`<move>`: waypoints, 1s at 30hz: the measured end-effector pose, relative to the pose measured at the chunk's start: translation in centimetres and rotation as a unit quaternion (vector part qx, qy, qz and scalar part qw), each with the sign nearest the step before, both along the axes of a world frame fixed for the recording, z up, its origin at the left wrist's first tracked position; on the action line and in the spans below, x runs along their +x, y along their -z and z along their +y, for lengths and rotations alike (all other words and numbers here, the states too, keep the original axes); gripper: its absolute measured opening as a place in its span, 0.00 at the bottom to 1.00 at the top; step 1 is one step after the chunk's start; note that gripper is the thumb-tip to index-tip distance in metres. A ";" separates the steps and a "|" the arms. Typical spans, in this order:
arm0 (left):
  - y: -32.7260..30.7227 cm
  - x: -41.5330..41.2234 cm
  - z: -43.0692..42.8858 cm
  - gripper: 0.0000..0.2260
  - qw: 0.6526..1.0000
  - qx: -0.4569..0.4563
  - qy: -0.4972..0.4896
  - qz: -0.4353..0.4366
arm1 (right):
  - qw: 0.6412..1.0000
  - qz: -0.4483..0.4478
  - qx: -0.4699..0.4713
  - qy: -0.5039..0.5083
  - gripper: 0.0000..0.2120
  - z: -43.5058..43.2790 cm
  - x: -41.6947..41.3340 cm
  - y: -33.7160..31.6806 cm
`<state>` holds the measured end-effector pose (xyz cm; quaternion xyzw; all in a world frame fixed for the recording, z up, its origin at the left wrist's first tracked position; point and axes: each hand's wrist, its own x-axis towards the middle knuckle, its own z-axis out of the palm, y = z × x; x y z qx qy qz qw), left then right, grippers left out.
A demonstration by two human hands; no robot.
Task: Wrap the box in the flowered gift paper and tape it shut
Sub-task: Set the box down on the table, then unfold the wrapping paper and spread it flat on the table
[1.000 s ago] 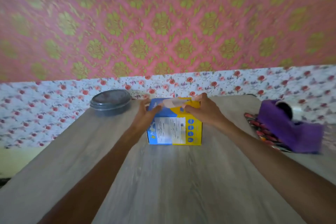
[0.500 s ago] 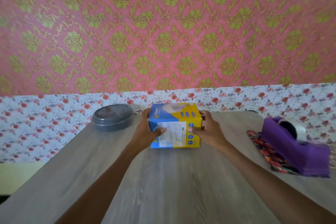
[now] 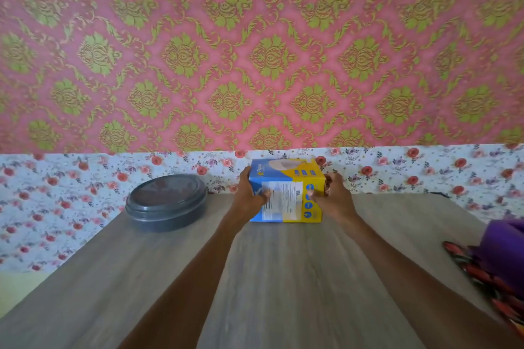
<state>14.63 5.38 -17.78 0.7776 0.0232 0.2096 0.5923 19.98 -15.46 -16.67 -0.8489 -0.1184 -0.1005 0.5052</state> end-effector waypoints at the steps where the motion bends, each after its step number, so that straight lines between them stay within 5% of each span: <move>1: 0.4 0.3 0.1 0.31 1.000 0.005 -0.005 -0.004 | 1.000 0.008 0.006 -0.002 0.21 0.0 0.4 0.5; 5: 1.2 0.6 0.3 0.33 1.000 0.016 -0.027 0.002 | 1.000 0.029 0.006 -0.008 0.17 -0.1 0.6 1.5; 8: 1.0 -1.1 -0.2 0.42 0.987 0.069 -0.141 0.032 | 1.000 0.000 -0.013 0.023 0.17 -0.9 -1.2 1.6; 12: 0.2 -5.1 -3.2 0.35 0.948 0.191 -0.256 0.009 | 0.999 -0.028 -0.010 0.016 0.14 -3.3 -4.7 0.9; 15: -0.5 -8.0 -6.2 0.19 0.960 0.210 -0.186 -0.004 | 0.999 -0.041 -0.030 0.001 0.08 -6.3 -7.9 -0.3; 18: -1.2 -11.1 -10.6 0.08 0.990 0.121 -0.068 0.031 | 0.996 -0.055 -0.068 0.001 0.04 -10.6 -11.7 -0.9; 22: -1.2 -13.8 -16.4 0.07 0.998 0.054 0.002 0.038 | 0.988 -0.098 -0.114 0.019 0.08 -16.6 -17.5 -1.0; 30: 0.9 -15.8 -26.7 0.07 0.982 0.099 0.104 0.121 | 0.923 -0.199 -0.239 0.226 0.10 -27.6 -23.8 0.4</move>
